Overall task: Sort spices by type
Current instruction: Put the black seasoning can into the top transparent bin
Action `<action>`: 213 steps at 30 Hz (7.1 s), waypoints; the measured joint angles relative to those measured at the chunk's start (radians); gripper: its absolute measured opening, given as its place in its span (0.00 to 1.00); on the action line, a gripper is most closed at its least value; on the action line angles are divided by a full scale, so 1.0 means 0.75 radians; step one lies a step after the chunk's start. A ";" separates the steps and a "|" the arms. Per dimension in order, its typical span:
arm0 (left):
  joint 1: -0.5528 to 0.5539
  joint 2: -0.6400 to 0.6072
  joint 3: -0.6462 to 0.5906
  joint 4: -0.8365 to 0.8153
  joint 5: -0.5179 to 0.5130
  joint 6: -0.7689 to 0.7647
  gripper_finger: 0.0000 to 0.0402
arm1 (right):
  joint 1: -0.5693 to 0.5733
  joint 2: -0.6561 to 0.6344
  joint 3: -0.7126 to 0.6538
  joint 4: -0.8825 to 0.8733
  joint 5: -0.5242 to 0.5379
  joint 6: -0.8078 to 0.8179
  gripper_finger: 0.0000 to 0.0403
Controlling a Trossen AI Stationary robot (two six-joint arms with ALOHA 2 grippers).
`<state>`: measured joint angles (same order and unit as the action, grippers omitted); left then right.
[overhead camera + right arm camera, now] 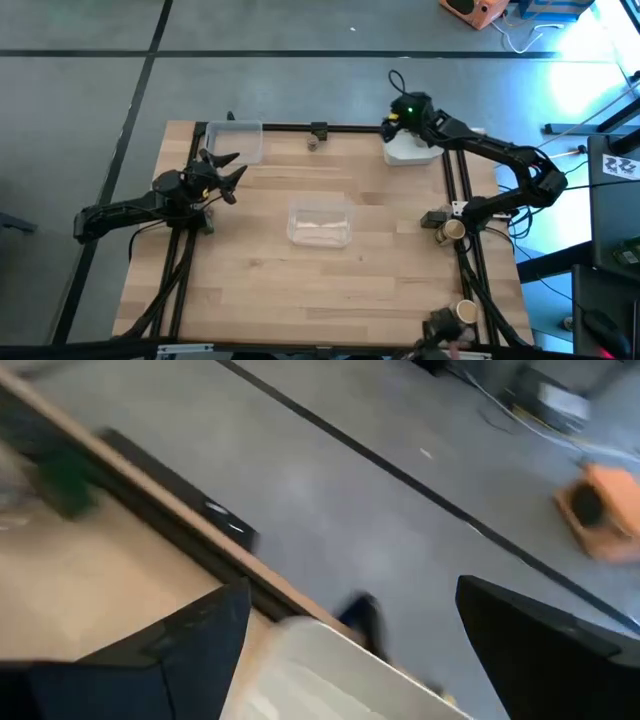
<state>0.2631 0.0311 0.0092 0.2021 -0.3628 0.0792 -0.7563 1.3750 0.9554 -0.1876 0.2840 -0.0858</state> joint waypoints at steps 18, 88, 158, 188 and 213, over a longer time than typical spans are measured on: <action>0.253 0.889 0.462 0.022 0.059 -0.150 0.60 | 0.048 0.092 0.000 0.260 -0.446 -0.004 0.87; 0.739 2.676 1.759 -0.251 1.025 0.541 0.60 | 0.083 0.179 -0.002 0.169 -0.494 -0.008 0.87; 0.629 1.475 1.022 -0.694 -0.150 -0.254 0.34 | 0.083 0.179 -0.002 0.167 -0.494 0.004 0.87; 0.696 1.695 0.673 -0.211 -0.111 -0.450 0.34 | 0.083 0.180 -0.002 0.177 -0.494 -0.001 0.87; 0.708 1.620 0.857 -0.553 0.041 -0.283 0.65 | 0.083 0.181 -0.002 0.178 -0.494 0.003 0.87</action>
<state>0.7944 1.2463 0.6522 -0.2125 -0.3323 -0.1332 -0.6941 1.5105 0.9543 -0.0544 -0.0864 -0.0834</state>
